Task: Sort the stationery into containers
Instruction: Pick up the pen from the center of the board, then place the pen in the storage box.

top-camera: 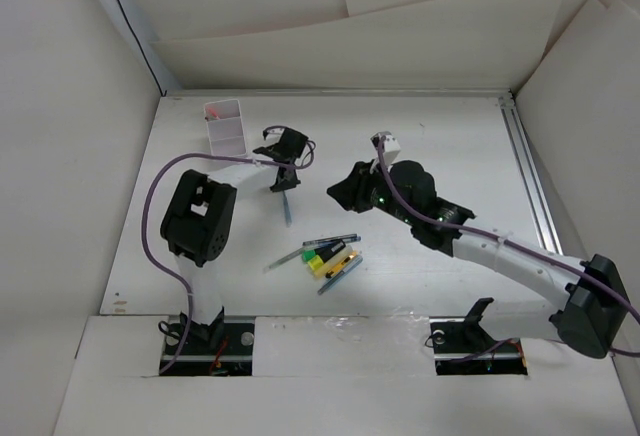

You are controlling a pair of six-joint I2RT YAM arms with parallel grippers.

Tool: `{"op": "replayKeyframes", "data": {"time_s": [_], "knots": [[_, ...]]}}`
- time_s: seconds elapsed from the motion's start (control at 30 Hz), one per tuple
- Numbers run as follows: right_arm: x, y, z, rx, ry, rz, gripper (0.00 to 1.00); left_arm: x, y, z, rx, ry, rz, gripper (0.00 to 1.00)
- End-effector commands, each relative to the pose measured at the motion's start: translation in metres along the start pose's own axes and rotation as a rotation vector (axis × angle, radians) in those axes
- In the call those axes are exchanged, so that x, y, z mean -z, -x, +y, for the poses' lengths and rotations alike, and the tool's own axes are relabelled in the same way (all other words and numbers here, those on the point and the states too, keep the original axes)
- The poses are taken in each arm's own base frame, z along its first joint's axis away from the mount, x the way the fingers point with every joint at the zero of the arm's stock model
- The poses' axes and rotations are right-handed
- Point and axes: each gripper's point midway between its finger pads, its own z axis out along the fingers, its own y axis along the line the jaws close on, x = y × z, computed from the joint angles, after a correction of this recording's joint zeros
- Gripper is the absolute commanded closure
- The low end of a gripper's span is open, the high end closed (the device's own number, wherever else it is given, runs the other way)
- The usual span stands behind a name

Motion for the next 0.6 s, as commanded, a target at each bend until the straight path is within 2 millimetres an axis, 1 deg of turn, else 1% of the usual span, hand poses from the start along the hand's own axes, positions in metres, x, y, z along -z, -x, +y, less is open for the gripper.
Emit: {"op": "replayKeyframes", "data": {"time_s": [0.0, 0.03, 0.07, 0.1, 0.13, 0.17, 0.2, 0.23, 0.27, 0.3, 0.37, 0.4, 0.43, 0.5, 0.53, 0.57], "knots": [[0.009, 0.018, 0.012, -0.006, 0.026, -0.068, 0.64, 0.049, 0.068, -0.007, 0.131, -0.077, -0.143, 1.00], [0.012, 0.023, 0.013, -0.006, 0.025, -0.083, 0.64, 0.054, 0.079, -0.008, 0.168, -0.105, -0.150, 1.00], [0.012, 0.023, 0.013, -0.006, 0.025, -0.083, 0.64, 0.067, 0.104, -0.010, 0.218, -0.146, -0.193, 1.00], [0.012, 0.023, 0.013, -0.006, 0.025, -0.083, 0.64, 0.065, 0.124, 0.005, 0.277, -0.146, -0.217, 1.00], [0.012, 0.023, 0.013, -0.006, 0.025, -0.083, 0.64, 0.072, 0.144, 0.012, 0.323, -0.165, -0.251, 1.00], [0.012, 0.023, 0.013, -0.006, 0.025, -0.083, 0.64, 0.074, 0.158, 0.017, 0.360, -0.187, -0.269, 1.00], [0.012, 0.023, 0.013, -0.006, 0.025, -0.083, 0.64, 0.078, 0.187, 0.037, 0.439, -0.188, -0.317, 1.00], [0.010, 0.020, 0.011, -0.006, 0.020, -0.076, 0.64, 0.082, 0.206, 0.045, 0.480, -0.197, -0.363, 1.00], [0.010, 0.020, 0.011, -0.006, 0.020, -0.076, 0.64, 0.081, 0.219, 0.059, 0.505, -0.174, -0.389, 1.00], [0.010, 0.020, 0.011, -0.006, 0.020, -0.076, 0.64, 0.082, 0.245, 0.079, 0.559, -0.144, -0.438, 1.00], [0.008, 0.018, 0.008, 0.003, 0.007, -0.073, 0.64, 0.080, 0.267, 0.102, 0.599, -0.091, -0.485, 1.00], [0.008, 0.018, 0.007, 0.003, 0.007, -0.073, 0.64, 0.080, 0.277, 0.120, 0.616, -0.026, -0.523, 1.00], [0.008, 0.018, 0.007, 0.003, 0.007, -0.073, 0.64, 0.079, 0.296, 0.138, 0.649, 0.012, -0.565, 1.00], [0.005, 0.015, 0.005, 0.003, 0.001, -0.064, 0.64, 0.078, 0.309, 0.162, 0.657, 0.086, -0.611, 1.00], [0.003, 0.013, 0.004, 0.004, -0.005, -0.057, 0.64, 0.076, 0.316, 0.169, 0.660, 0.106, -0.633, 1.00], [0.001, 0.008, 0.003, 0.004, -0.001, -0.041, 0.64, 0.082, 0.326, 0.178, 0.673, 0.119, -0.675, 1.00]]}}
